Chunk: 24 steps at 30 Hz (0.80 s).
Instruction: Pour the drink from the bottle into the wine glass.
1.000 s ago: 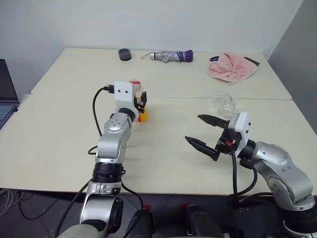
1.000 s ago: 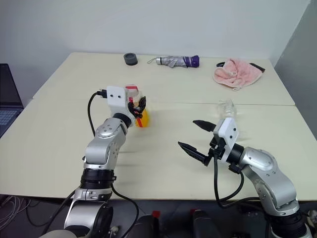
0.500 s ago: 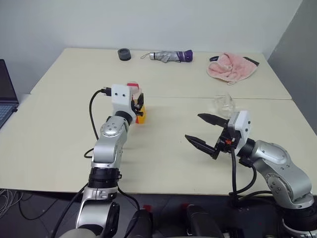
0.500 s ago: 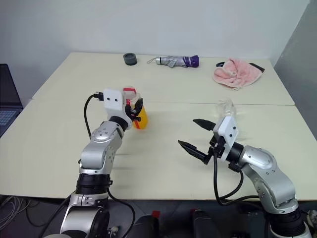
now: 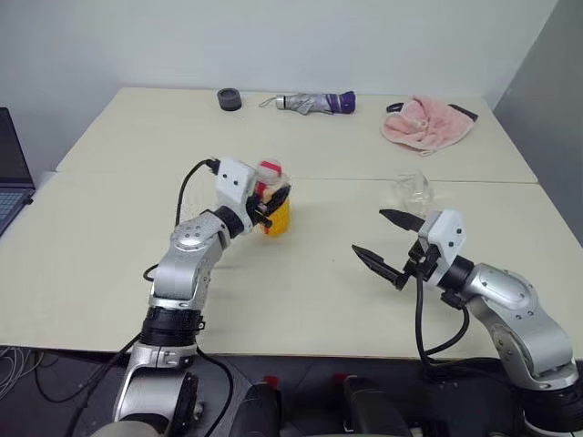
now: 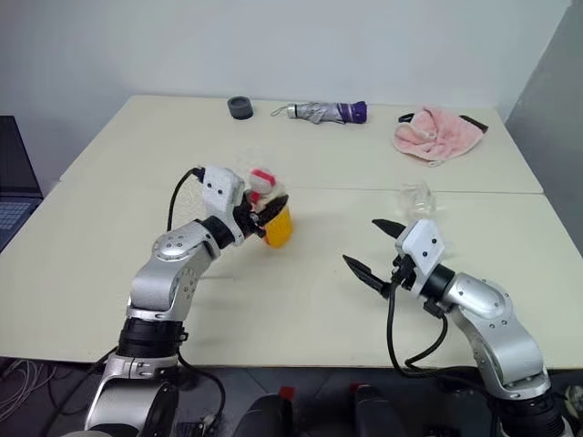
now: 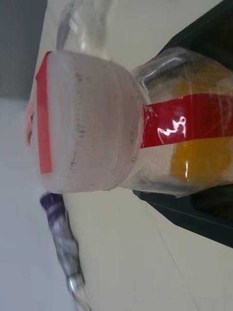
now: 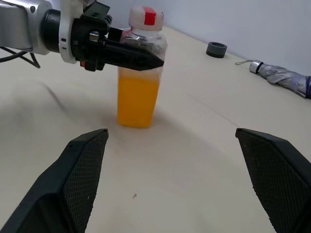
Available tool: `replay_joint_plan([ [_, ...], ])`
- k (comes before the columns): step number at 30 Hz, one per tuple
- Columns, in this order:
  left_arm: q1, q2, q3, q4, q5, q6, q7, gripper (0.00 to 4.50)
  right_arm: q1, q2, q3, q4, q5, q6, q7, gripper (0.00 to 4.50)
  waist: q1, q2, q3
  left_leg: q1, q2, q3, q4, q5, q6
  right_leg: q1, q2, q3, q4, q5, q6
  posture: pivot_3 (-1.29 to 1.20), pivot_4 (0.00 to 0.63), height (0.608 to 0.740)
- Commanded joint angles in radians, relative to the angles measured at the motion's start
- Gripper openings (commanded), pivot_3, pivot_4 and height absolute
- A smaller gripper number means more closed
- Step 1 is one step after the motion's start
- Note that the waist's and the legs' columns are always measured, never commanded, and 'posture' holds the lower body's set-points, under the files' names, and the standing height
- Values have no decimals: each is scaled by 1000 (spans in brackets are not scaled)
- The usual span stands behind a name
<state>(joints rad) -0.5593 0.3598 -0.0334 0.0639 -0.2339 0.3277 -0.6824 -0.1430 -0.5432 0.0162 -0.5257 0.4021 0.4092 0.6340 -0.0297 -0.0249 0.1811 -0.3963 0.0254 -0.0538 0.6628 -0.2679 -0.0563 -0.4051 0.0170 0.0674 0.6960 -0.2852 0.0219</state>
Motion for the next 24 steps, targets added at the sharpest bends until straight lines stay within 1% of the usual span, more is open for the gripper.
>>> replay_joint_plan([
  [1,-56,19,-36,13,-55,-82,-184,1904,-20,-24,-50,-81,104,80,19,4500,0,0,0,0,0,0,0,0,0,0,0,0,0,0,0,0,150,740],
  [3,-67,22,-48,33,-79,-96,-261,1900,-38,-25,-56,-105,142,120,7,4500,-1,0,0,0,0,0,0,0,0,0,0,0,0,0,0,0,150,740],
  [6,-84,15,-54,53,-126,-92,-364,1900,-97,-10,-45,-130,179,204,-48,4500,-5,0,0,0,0,0,0,0,0,0,1,0,0,0,0,0,150,740],
  [11,-97,14,-73,72,-154,-85,-471,1897,-203,31,7,-131,175,281,-117,4500,-4,0,0,0,1,0,0,0,0,0,1,0,0,0,0,0,150,740],
  [17,-116,14,-95,103,-124,-113,-526,1896,-295,71,82,-97,129,285,-138,4500,-3,0,0,-1,0,-1,0,0,0,-1,1,0,-1,0,0,0,150,740],
  [24,-137,8,-101,141,-104,-147,-544,1895,-360,108,129,-52,102,280,-129,4500,-3,0,0,-1,0,-1,0,0,0,-1,1,-1,0,0,0,0,150,740],
])
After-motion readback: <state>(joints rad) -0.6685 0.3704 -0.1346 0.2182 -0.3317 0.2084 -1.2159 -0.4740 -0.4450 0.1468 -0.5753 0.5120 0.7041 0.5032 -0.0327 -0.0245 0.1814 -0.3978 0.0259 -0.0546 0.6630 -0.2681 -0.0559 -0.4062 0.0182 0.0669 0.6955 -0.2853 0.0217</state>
